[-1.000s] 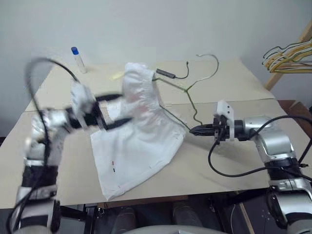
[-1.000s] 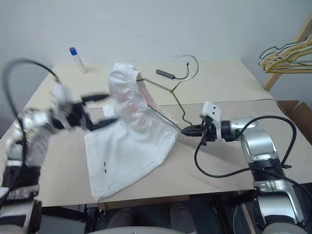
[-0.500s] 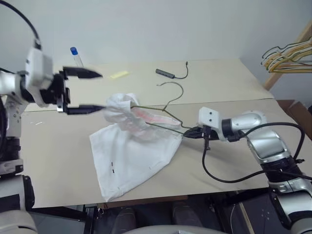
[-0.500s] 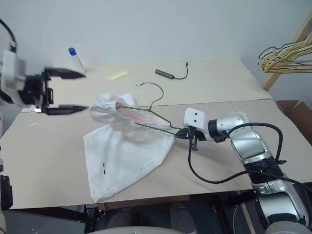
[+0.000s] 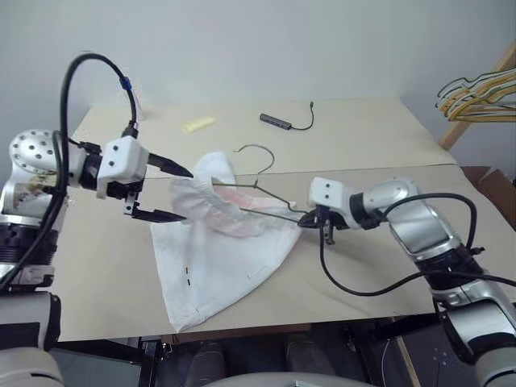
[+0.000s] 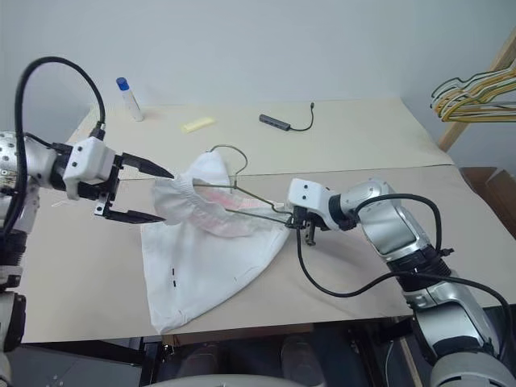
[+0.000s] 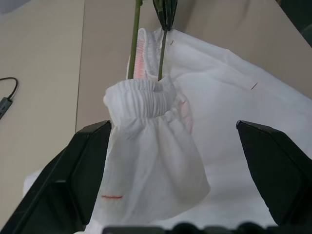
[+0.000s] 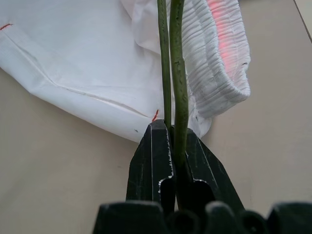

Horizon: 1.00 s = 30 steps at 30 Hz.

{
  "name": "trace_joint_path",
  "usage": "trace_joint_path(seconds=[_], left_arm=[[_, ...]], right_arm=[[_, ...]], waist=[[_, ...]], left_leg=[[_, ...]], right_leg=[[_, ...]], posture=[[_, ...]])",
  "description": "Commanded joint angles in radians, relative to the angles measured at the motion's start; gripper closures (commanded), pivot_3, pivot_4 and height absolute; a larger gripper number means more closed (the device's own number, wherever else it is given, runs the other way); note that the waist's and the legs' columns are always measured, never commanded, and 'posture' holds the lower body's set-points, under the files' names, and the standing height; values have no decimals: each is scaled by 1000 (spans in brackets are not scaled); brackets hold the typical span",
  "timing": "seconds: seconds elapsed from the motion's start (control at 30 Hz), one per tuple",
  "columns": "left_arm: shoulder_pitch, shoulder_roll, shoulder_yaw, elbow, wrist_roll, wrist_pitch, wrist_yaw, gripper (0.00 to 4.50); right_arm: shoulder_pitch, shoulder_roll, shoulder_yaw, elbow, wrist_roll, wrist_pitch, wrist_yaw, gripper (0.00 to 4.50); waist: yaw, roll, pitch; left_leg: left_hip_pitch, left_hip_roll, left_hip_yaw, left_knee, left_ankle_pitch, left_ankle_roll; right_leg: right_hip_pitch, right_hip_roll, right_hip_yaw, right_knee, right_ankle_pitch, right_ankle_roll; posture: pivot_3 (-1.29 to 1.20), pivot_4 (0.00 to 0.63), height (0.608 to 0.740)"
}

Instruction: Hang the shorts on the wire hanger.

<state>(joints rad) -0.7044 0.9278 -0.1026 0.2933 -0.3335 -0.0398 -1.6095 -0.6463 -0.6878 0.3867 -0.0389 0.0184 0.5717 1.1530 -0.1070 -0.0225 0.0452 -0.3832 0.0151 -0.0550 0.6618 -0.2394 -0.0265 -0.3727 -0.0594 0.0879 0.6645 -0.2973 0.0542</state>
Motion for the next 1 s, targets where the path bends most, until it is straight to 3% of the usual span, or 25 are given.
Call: trace_joint_path(seconds=[0.03,0.13,0.33,0.67,0.77,0.97,1.0], left_arm=[[-40,-21,3,20,24,21,18,29],[-52,-36,-1,36,38,38,15,211],[-85,-60,-10,78,65,53,9,1913],[-105,-85,-35,133,112,38,-1,1913],[-106,-89,-50,141,121,37,-5,2448],[-119,-103,-63,169,162,20,11,4375],[-121,-105,-63,173,167,16,12,4465]], right_arm=[[-25,4,1,-37,-11,6,-8,4500],[-24,2,8,-47,-18,6,-7,4500],[-23,-4,14,-70,-21,4,-4,4500],[-16,-8,13,-98,-22,16,-11,4500],[-15,-10,12,-105,-22,18,-14,4500],[-12,-9,8,-111,-23,4,-20,4500],[-12,-7,4,-113,-19,-1,-19,4500]], waist=[[1,0,0],[1,0,0],[0,0,0],[-12,0,0],[-15,0,0],[-16,0,0],[-16,0,0]], left_leg=[[0,0,0,0,0,0],[0,0,0,0,0,0],[0,0,0,0,0,0],[0,0,0,0,0,0],[0,0,0,0,0,0],[0,0,0,0,0,0],[0,0,0,0,0,0]], right_leg=[[0,0,0,0,0,0],[0,0,0,0,0,0],[0,0,0,0,0,0],[0,0,0,0,0,0],[0,0,0,0,0,0],[0,0,0,0,0,0],[0,0,0,0,0,0]], posture=[[-57,0,740],[-59,0,740],[-65,0,740],[-83,0,740],[-84,0,740],[-84,0,740],[-84,0,740]])
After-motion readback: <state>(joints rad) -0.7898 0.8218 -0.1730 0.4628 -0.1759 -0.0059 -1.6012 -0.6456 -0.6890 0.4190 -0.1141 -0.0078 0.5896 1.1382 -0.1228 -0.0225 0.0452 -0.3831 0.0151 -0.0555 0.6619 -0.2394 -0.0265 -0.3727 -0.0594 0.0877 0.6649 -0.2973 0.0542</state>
